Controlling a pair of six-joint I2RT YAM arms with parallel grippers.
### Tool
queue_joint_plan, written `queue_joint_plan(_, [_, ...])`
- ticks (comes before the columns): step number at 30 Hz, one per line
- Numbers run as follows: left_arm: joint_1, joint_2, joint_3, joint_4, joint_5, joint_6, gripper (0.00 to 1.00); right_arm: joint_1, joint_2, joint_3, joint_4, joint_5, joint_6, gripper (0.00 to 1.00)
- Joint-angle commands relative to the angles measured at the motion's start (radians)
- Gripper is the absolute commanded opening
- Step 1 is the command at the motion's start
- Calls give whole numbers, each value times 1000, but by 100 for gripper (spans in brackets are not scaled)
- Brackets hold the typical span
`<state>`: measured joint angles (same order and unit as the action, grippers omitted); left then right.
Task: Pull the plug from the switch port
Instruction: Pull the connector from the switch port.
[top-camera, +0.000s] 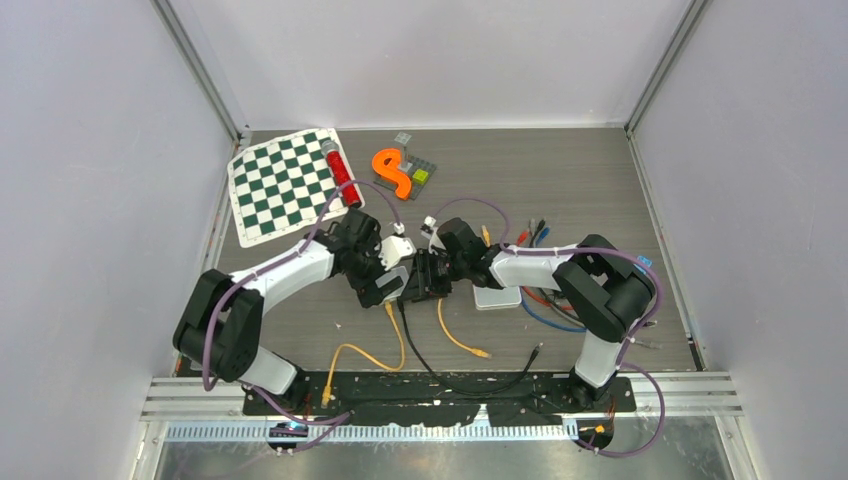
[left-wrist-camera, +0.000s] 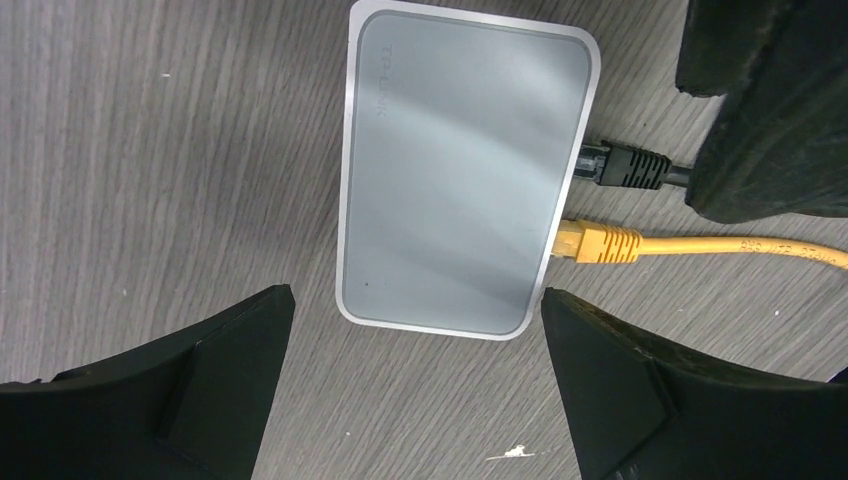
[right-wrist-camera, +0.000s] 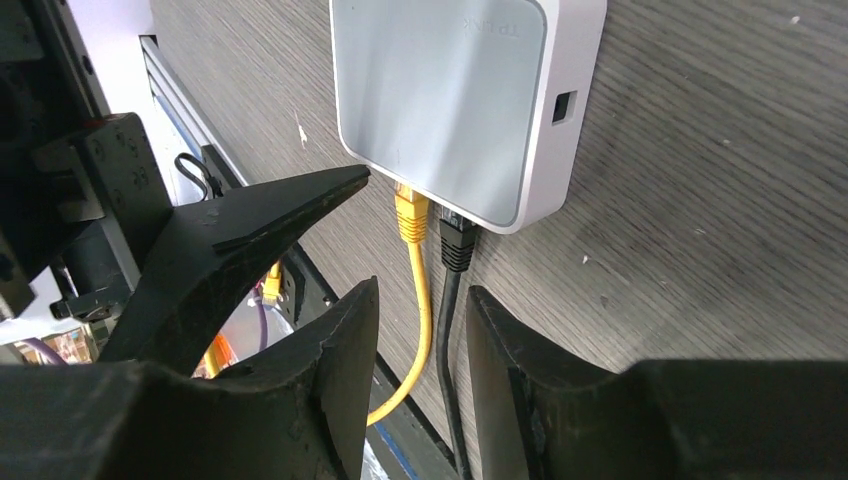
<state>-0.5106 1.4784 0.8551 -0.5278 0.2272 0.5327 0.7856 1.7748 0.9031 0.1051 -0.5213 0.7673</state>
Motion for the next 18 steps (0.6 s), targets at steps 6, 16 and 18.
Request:
queue_joint_plan(6, [-4, 72, 53, -39, -9, 4, 98, 4, 17, 2, 51, -24, 16, 45])
queue_joint_plan(16, [-5, 83, 53, -54, 10, 8, 77, 14, 85, 24, 98, -6, 81, 40])
queue_joint_plan(18, [-5, 83, 50, -58, 8, 10, 77, 17, 100, 24, 103, 17, 99, 41])
